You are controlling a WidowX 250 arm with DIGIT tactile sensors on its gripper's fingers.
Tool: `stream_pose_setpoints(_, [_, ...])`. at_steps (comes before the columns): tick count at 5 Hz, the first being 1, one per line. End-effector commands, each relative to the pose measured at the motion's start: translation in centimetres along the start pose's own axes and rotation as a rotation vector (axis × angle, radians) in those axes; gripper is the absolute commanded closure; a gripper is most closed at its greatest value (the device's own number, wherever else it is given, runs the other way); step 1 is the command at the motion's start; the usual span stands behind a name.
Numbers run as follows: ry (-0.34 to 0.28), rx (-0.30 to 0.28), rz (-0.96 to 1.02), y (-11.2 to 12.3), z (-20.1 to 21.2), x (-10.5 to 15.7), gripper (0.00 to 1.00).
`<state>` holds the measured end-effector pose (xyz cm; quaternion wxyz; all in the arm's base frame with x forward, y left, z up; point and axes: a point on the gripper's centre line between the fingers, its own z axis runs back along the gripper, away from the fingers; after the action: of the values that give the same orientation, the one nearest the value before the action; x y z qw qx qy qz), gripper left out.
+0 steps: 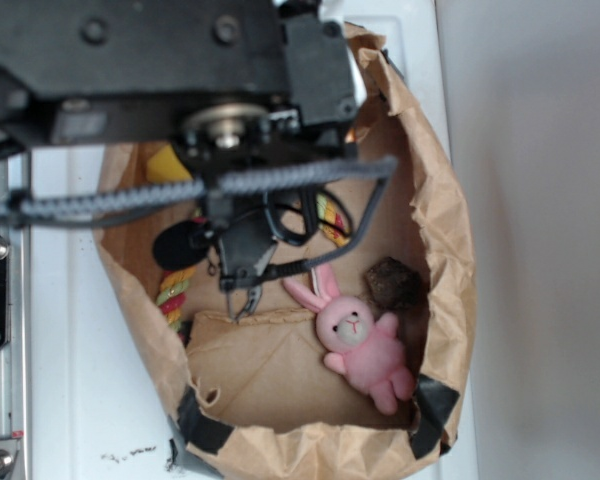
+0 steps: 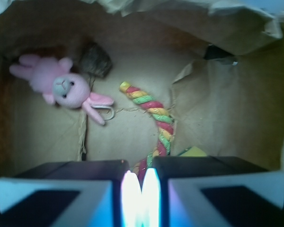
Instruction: Grab the green sponge.
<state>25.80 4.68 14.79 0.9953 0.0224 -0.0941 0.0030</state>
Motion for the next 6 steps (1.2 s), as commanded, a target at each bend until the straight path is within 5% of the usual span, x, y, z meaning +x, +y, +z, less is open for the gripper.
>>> stream_pose_setpoints(1, [-0.062, 0.070, 0.080, 5.8, -1.1, -1.9, 0.00])
stream_pose_setpoints(4, [-0.016, 0.169, 0.042, 6.5, -5.4, -3.9, 0.00])
stream_pose_setpoints(6, [0.023, 0.123, -0.008, 4.9, -7.1, -4.4, 0.00])
